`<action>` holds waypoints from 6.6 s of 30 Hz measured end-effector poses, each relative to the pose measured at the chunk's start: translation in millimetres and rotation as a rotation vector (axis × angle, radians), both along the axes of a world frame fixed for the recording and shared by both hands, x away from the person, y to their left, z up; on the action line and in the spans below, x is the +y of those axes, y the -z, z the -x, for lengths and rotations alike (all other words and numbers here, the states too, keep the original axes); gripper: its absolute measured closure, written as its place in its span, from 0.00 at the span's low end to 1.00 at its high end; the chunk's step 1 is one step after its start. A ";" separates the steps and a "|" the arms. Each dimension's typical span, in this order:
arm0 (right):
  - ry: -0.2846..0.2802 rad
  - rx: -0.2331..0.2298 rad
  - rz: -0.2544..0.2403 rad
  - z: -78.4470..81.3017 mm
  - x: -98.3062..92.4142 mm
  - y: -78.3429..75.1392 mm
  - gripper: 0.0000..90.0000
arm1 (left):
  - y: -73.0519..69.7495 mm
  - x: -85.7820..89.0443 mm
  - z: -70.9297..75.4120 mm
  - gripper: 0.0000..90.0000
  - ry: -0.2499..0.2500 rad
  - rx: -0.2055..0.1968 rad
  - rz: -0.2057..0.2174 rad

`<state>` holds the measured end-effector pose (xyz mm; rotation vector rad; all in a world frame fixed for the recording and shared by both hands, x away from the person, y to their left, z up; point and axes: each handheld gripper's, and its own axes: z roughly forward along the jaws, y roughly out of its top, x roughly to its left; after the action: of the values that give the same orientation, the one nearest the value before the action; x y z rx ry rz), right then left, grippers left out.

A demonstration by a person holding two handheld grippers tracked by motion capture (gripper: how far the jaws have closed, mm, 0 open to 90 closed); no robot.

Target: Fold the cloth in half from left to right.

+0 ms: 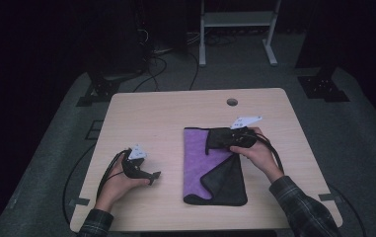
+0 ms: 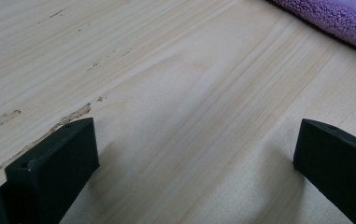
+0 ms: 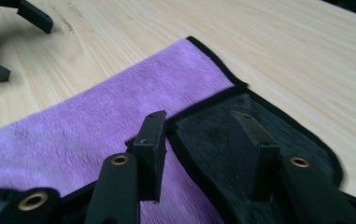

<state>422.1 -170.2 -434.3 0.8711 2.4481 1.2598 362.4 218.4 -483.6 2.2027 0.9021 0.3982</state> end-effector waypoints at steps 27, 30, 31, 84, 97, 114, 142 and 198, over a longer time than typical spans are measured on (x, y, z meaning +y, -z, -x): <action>-0.059 0.048 0.087 -3.9 40.1 29.6 0.97 | 0.0 0.0 0.0 0.00 0.000 0.000 0.000; -0.046 0.032 0.067 -4.6 35.6 21.7 0.98 | 0.0 0.0 0.0 0.00 0.000 0.000 0.000; -0.037 0.030 0.059 -5.0 33.5 18.9 0.98 | 0.0 0.0 0.0 0.00 0.000 0.000 0.000; 0.227 -0.025 0.003 -34.1 -43.7 -1.8 0.72 | 0.0 -0.2 0.1 0.00 -0.003 0.000 0.001; 0.108 -0.006 -0.012 14.1 -25.8 -1.5 0.70 | -0.2 -0.1 0.3 0.00 -0.003 0.002 -0.002; -0.091 0.035 -0.035 74.3 8.1 5.6 0.67 | -0.2 -0.1 0.3 0.00 -0.003 0.002 -0.002; -0.214 0.059 0.079 91.3 56.2 37.5 0.85 | -0.3 -0.2 0.4 0.00 -0.004 0.002 -0.002; 0.065 0.050 0.051 135.7 -89.4 23.4 0.64 | -1.8 -1.5 3.3 0.14 0.031 -0.023 0.024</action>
<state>286.4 -259.5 -457.7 0.9718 2.4572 1.1615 359.2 216.9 -481.8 2.1830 0.8556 0.3957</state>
